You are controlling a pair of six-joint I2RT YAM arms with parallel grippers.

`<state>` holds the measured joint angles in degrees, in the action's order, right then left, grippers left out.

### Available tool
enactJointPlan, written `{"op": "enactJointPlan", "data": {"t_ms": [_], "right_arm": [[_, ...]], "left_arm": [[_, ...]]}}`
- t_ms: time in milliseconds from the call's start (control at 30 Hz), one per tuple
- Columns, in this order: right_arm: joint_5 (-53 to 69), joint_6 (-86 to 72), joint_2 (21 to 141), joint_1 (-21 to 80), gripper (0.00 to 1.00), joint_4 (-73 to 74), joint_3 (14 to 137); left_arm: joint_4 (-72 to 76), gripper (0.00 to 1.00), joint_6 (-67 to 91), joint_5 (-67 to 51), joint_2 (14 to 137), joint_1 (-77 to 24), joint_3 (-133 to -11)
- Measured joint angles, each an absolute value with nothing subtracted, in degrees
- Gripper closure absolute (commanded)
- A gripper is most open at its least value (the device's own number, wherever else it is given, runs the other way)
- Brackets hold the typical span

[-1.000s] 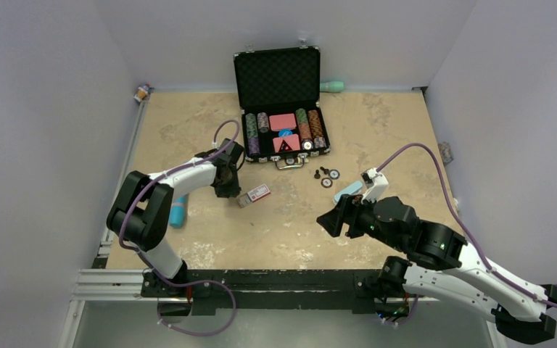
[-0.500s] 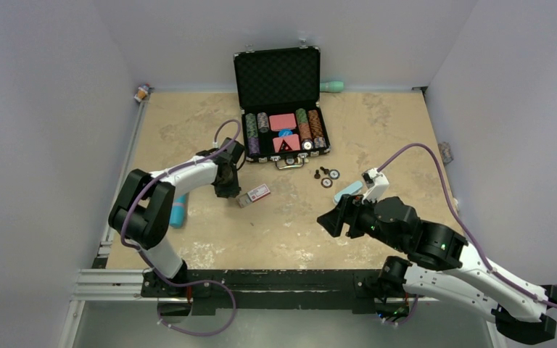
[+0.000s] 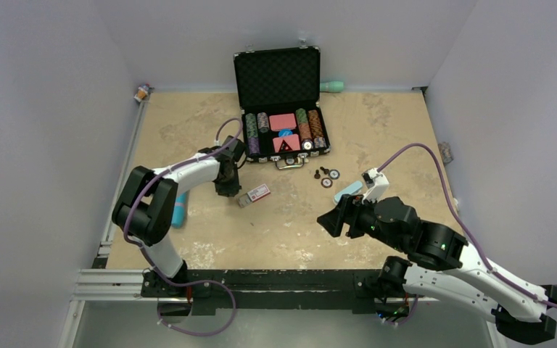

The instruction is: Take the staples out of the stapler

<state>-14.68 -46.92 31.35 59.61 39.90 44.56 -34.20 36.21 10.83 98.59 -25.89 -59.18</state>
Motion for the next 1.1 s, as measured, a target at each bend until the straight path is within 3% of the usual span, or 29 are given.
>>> {"op": "enactJointPlan", "data": {"t_ms": [633, 1100], "right_arm": [[-14.66, -46.92, 31.35, 59.61, 0.22, 39.9, 44.56], [-14.83, -46.92, 30.81, 59.61, 0.22, 39.92, 44.56]], "left_arm": [[-35.59, 0.81, 35.07, 10.63, 98.63, -25.89, -60.01], [-39.92, 0.86, 30.44, 10.0, 89.47, -27.24, -60.45]]}}
